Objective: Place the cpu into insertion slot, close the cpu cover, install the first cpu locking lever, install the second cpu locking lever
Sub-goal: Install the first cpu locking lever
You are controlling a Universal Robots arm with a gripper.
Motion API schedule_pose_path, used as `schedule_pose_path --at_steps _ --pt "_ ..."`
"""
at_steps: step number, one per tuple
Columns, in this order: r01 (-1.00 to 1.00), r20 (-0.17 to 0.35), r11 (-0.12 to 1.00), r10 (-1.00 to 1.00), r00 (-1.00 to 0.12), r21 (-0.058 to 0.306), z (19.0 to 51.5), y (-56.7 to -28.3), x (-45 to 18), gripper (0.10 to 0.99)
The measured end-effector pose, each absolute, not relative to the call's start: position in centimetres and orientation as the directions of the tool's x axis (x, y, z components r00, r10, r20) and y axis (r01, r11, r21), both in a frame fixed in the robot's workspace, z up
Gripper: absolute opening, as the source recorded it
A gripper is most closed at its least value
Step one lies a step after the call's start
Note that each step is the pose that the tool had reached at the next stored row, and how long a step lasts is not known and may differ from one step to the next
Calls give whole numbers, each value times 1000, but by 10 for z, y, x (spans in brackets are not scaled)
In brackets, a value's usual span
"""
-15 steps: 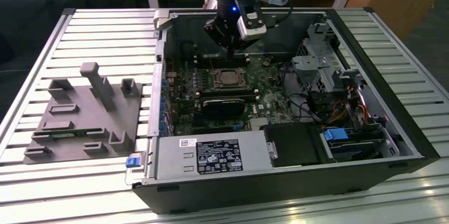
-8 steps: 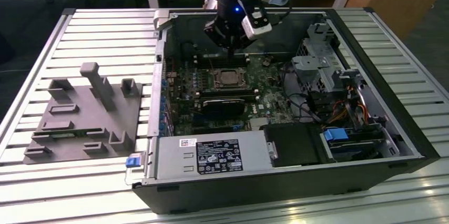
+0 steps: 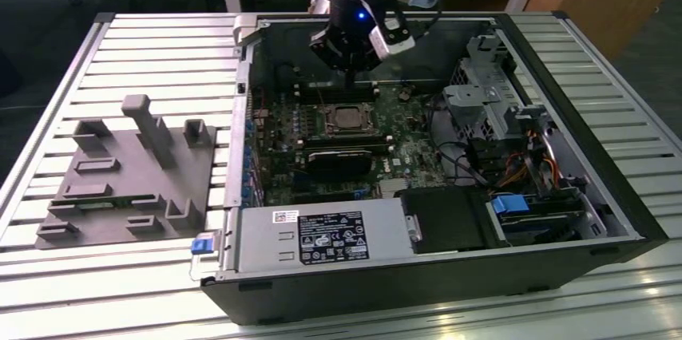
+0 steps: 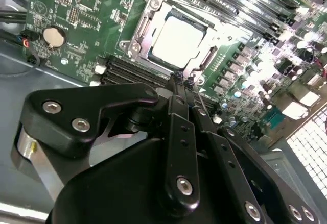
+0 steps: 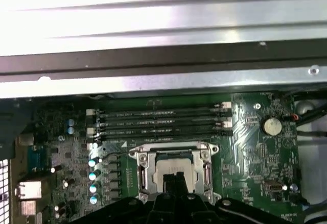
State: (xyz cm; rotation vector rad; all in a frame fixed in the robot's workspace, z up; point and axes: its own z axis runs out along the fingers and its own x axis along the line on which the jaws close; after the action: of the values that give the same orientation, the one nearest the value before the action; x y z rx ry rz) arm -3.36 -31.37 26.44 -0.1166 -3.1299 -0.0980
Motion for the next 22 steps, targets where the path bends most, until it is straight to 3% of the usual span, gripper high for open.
schedule_pose_path --at_steps 22 --pt "66 1 996 66 -998 63 263 -314 -68 118"
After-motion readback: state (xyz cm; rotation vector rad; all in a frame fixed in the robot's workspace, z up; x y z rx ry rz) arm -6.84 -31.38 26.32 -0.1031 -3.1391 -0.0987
